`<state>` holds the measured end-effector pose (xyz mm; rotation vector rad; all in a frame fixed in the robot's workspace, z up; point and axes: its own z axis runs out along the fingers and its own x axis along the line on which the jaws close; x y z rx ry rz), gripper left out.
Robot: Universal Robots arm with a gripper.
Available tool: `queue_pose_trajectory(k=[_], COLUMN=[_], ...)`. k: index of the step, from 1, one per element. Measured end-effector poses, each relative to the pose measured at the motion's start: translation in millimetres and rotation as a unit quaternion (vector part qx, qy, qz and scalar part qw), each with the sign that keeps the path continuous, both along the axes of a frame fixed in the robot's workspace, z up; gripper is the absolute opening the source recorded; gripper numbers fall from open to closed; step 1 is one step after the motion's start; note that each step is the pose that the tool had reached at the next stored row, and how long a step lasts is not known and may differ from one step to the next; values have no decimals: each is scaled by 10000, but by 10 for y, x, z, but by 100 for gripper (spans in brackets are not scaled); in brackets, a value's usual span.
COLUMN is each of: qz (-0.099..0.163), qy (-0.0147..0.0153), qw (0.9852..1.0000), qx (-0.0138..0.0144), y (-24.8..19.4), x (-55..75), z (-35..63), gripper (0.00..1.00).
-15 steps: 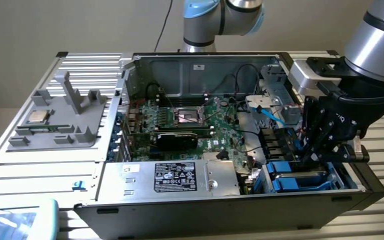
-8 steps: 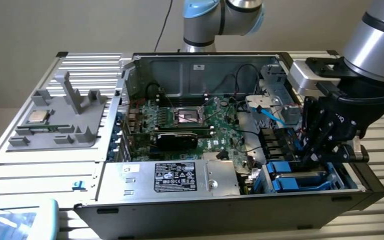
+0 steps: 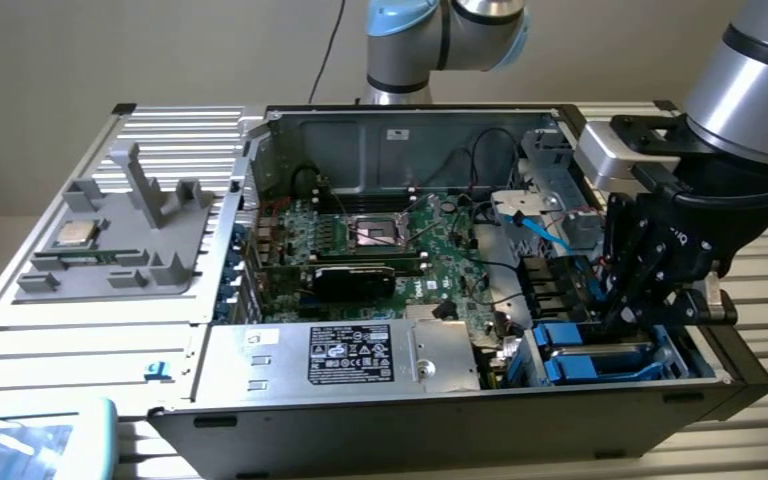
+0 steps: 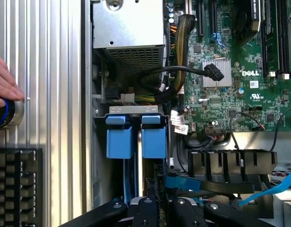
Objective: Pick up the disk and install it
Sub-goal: 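Insert the first disk wire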
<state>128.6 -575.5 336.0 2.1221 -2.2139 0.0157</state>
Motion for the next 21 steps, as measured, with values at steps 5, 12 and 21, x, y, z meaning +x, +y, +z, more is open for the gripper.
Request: queue_pose_trajectory(k=[5,12,21], qz=[0,0,-2], qy=[-4,-5,-4], qw=[10000,10000,10000], qx=[-4,-17,-22], y=[8,17,22], x=[0,0,0], z=[20,31,13], gripper=[16,16,16])
